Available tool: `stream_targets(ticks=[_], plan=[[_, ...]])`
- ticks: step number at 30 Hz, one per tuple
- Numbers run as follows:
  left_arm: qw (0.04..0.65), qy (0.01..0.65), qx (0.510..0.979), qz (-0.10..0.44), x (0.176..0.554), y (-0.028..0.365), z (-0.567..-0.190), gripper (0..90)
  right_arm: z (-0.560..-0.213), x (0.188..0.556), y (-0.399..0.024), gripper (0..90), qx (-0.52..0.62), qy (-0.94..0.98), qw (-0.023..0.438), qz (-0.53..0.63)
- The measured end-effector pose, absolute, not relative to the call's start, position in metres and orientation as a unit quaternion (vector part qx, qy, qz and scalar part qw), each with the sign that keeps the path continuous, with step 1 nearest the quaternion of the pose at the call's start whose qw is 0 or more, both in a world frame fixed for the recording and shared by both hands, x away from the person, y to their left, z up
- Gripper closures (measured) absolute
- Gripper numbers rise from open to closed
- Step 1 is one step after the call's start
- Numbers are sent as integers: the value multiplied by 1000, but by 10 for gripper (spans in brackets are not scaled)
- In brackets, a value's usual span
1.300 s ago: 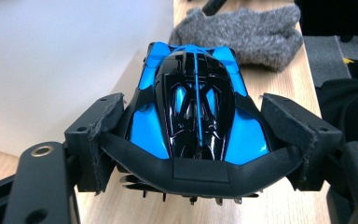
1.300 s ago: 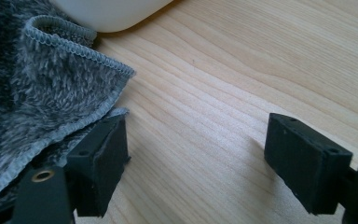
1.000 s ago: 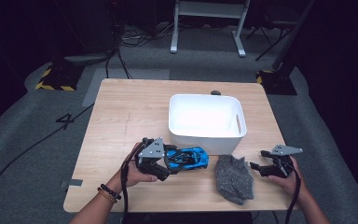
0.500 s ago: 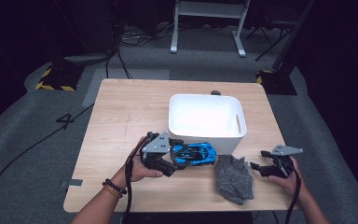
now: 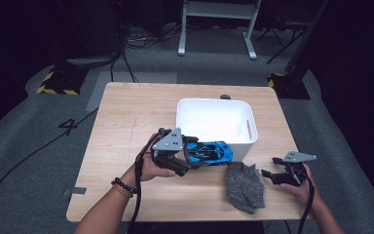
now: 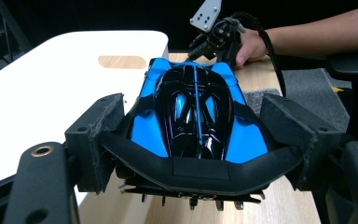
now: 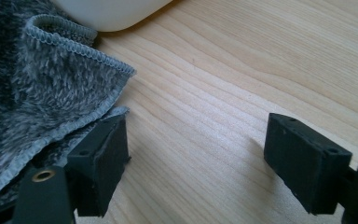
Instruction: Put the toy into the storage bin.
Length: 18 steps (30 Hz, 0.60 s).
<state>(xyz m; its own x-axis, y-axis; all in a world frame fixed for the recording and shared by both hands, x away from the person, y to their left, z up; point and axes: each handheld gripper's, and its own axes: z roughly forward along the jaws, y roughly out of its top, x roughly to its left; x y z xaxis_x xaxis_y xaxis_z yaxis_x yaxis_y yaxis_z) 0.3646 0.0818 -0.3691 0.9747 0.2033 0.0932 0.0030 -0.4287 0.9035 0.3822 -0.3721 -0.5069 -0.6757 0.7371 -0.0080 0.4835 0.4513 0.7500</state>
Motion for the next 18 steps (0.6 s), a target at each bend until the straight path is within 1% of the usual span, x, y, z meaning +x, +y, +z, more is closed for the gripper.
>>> stream_targets(ticks=[18], plan=[[549, 52, 827, 107, 376, 75, -350, 248, -507, 382, -372, 218, 366, 835, 169, 375]])
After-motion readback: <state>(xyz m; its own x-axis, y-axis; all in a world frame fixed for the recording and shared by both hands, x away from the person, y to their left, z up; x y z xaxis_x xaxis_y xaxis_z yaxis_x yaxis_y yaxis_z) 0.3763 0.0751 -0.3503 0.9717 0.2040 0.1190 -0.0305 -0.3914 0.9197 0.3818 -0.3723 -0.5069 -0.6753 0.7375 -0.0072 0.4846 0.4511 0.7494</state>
